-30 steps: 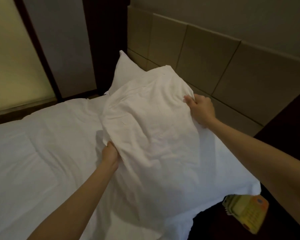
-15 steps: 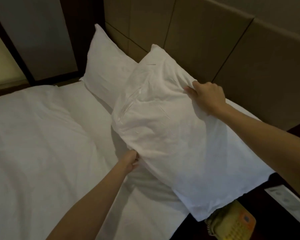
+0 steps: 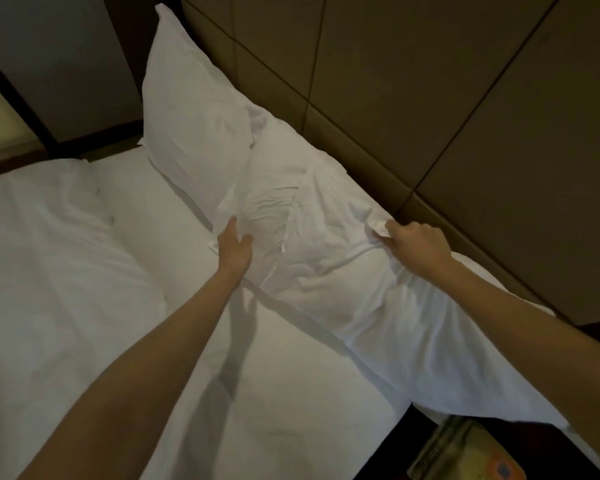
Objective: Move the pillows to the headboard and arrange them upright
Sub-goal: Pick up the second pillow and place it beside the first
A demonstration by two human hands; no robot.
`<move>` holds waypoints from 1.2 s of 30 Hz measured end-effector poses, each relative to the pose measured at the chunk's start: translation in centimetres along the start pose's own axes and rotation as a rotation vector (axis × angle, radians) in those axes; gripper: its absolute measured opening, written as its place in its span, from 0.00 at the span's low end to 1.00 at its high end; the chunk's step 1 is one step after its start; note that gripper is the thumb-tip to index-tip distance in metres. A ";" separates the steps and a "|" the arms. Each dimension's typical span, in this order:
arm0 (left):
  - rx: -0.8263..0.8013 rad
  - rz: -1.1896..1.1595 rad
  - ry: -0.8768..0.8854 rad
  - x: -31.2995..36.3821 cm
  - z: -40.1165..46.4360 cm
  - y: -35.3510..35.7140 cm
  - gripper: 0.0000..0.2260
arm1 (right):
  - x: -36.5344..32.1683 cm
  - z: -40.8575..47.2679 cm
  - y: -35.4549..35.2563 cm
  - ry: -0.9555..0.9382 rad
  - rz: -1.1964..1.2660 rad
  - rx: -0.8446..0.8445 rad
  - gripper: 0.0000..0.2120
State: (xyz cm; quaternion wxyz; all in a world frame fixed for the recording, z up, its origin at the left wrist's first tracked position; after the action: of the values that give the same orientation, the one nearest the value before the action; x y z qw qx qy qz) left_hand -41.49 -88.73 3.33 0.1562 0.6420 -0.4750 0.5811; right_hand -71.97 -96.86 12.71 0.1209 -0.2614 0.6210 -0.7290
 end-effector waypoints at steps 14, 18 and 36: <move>0.005 0.163 0.179 6.0 5.5 2.1 0.28 | 0.4 1.4 -6.8 0.261 0.944 -0.302 0.21; -0.101 0.200 0.169 4.4 5.3 3.5 0.28 | 1.8 1.0 -4.1 0.350 0.766 -0.278 0.22; -0.469 0.095 -0.066 3.7 6.7 8.5 0.40 | 2.7 -2.8 0.2 0.206 0.362 0.155 0.07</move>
State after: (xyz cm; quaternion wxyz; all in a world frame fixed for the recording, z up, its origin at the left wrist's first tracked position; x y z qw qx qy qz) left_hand -44.72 -99.59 1.76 0.2578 0.5837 -0.6315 0.4404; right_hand -75.76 -95.95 12.90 0.2054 -0.0597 0.6089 -0.7638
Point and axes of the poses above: each hand's wrist, its own z-axis towards the middle knuckle, its own y-axis out of the palm, x = y × z, the point moved 3 cm from there along z, towards the middle knuckle, and after that the axes turned 5 degrees about x, right-handed, at the moved point
